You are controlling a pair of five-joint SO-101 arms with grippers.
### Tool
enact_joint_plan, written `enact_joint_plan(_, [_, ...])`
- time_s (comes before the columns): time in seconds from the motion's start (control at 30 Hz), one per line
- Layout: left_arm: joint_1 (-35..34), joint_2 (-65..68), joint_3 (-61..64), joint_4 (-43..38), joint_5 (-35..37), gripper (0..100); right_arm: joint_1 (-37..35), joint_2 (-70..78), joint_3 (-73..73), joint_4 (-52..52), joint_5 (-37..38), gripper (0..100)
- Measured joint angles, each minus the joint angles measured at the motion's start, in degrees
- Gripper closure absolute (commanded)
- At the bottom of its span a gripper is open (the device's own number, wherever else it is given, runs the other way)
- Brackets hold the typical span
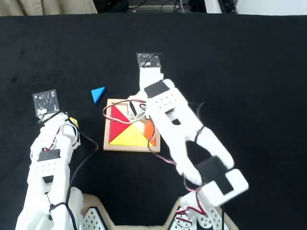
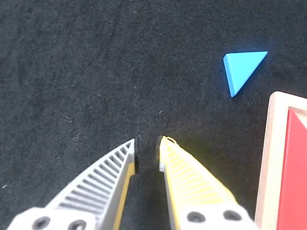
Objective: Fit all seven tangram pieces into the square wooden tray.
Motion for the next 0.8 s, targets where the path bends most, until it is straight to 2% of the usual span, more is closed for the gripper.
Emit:
enact_joint_plan(0.1, [0.0,0.0,0.0,0.0,0.0,90,0.1,3.3,0.0,-3.2,-5.8,97.7])
enact_joint_plan(0.3, [0.0,0.0,0.0,0.0,0.0,90,0.1,5.3,0.0,-5.4,-12.2,97.9])
enact_joint_plan(0.7, [0.0,0.0,0.0,0.0,0.0,90,-0.3,5.6,0.6,-5.5,-14.9,97.5])
enact_joint_plan(0.8, [0.0,0.0,0.0,0.0,0.0,90,-0.3,5.6,0.6,-5.5,-14.9,92.6])
